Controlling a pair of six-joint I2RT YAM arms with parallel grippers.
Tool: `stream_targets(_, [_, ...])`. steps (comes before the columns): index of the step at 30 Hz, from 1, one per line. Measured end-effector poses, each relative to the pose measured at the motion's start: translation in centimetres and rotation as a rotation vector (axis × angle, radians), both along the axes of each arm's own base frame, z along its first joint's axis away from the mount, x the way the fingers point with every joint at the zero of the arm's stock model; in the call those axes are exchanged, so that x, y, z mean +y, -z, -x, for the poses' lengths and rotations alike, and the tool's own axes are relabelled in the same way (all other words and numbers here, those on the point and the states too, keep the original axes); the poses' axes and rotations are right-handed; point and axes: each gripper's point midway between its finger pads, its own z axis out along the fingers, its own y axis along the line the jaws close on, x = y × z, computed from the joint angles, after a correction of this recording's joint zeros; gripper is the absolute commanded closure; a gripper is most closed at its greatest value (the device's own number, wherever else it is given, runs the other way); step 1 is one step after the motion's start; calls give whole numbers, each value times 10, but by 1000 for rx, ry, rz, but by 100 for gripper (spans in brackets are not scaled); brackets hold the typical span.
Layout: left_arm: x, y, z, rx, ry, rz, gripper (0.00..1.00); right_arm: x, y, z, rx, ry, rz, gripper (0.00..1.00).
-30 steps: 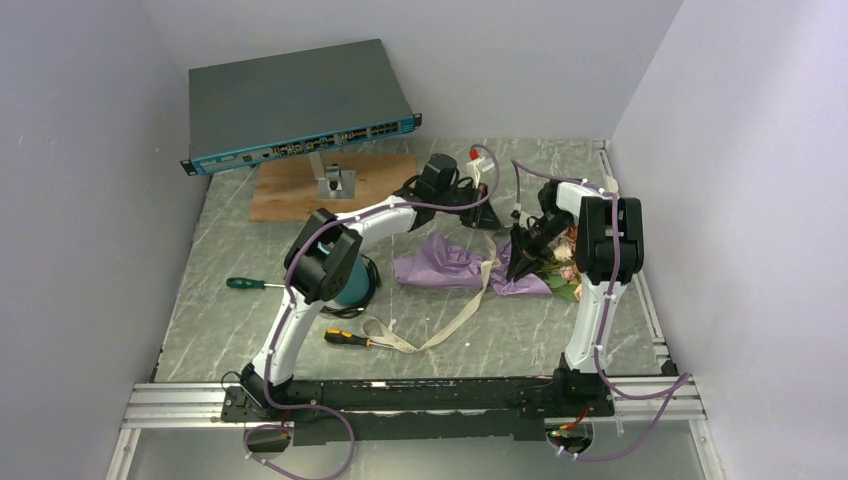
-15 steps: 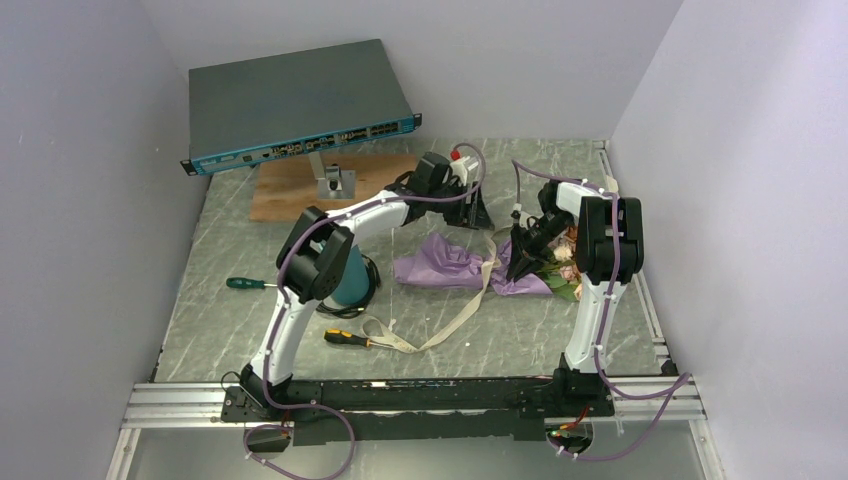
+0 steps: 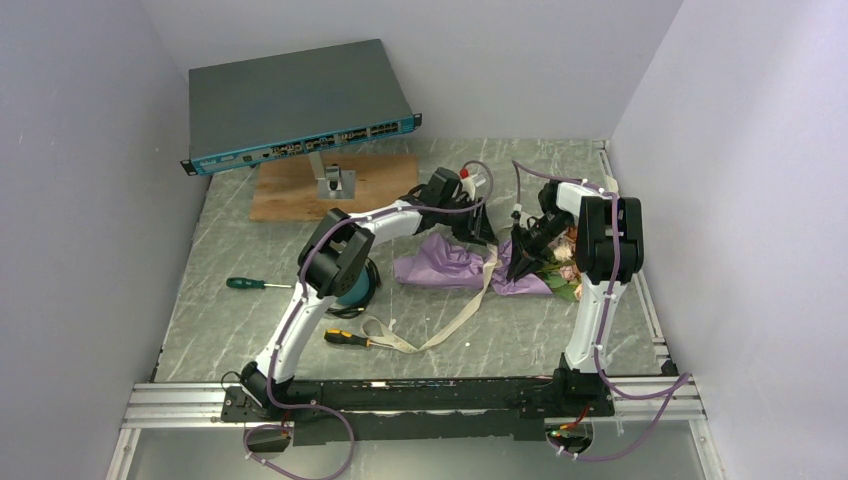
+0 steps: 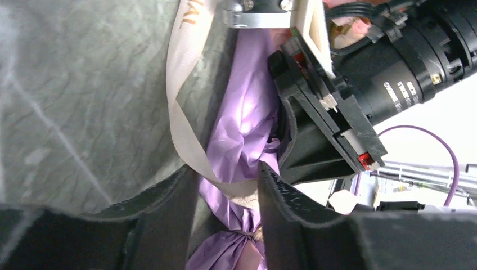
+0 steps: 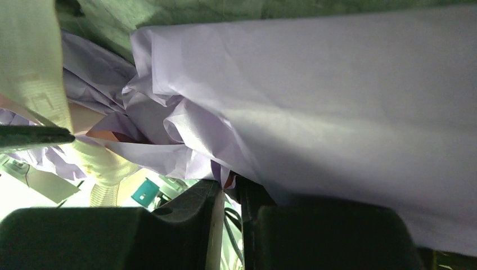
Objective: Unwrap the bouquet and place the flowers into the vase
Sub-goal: Untie the ribbon from the wrapping paper.
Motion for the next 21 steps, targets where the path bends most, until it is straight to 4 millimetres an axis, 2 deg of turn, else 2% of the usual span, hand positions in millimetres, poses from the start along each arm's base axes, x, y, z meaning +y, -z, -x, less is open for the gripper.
stream_targets(2, [-4,-4,3,17,17,31,76,0,0,0,3,1,0,90])
stream_targets(4, [-8,-13,7,38,40,75,97,0,0,0,9,4,1,91])
stream_targets(5, [-11,-20,9,37,55,107,100,0,0,0,13,6,1,92])
stream_targets(9, [-16,-38,14,37,99,188,100,0,0,0,18,7,2,96])
stream_targets(13, [-13,-54,24,6,143,219,100,0,1,0,20,8,6,99])
stream_targets(19, [-10,-98,55,-112,268,299,100,-1,1,0,28,14,16,100])
stream_targets(21, [-9,-105,61,-142,298,317,100,-1,1,0,30,14,19,100])
